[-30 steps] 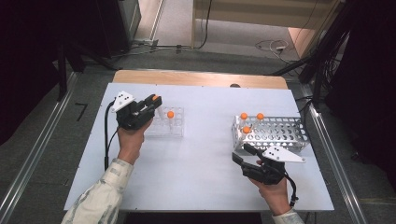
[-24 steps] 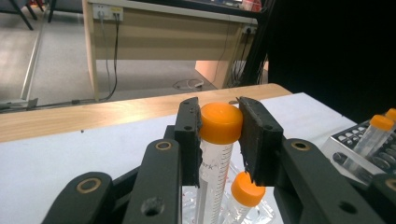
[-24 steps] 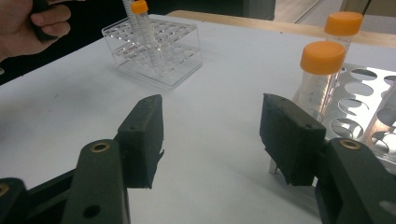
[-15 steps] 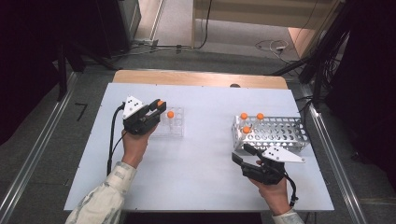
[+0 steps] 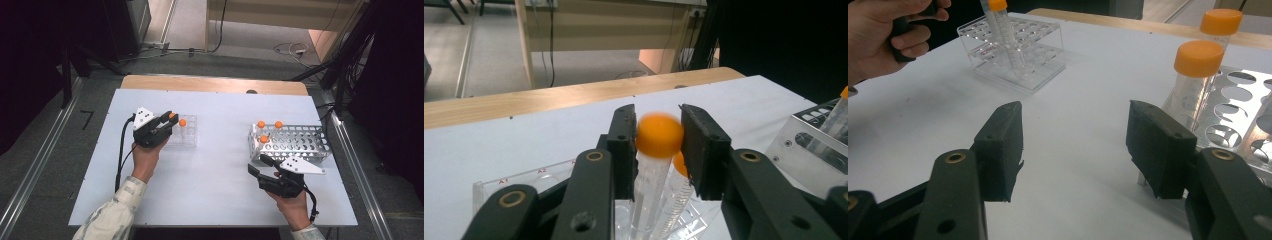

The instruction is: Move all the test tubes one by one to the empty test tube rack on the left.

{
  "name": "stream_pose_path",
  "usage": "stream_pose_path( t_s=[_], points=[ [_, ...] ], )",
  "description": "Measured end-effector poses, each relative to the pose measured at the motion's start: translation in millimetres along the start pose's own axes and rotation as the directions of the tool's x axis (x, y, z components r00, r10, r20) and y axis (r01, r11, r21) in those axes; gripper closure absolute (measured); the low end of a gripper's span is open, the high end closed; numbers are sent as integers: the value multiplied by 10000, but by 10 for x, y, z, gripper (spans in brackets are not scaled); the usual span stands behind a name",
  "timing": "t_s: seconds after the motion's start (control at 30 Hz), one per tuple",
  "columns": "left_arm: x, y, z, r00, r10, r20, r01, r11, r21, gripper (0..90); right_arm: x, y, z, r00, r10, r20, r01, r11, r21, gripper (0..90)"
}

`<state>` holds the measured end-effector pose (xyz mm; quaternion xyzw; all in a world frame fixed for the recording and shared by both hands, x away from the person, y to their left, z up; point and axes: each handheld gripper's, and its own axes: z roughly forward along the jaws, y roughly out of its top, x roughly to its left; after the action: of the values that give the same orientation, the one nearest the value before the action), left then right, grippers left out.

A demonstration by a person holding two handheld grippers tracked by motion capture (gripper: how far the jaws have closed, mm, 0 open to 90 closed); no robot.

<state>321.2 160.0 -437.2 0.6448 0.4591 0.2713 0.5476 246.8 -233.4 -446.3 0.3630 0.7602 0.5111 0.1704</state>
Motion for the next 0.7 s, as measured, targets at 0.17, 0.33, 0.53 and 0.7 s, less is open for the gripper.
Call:
stream_pose_path(
  t_s=[0.17,0.33,0.53,0.7],
  points=[
    [-6,1,-18,9999,-83,74,83,10000,-35,619,-2,0,-2,10000,3,24,-3,10000,-15,385],
    [10,-7,-72,9980,-577,241,582,9981,-187,572,-16,-1,-7,9999,35,106,-34,10000,-29,385],
    [-10,-25,-171,9932,-1084,429,1097,9936,-287,444,-46,-4,-11,9995,145,276,-144,9999,-41,385],
    [-35,-20,-273,9885,-1432,495,1447,9891,-290,339,-75,-10,-6,9990,164,415,-163,9999,-35,385]
  ],
)
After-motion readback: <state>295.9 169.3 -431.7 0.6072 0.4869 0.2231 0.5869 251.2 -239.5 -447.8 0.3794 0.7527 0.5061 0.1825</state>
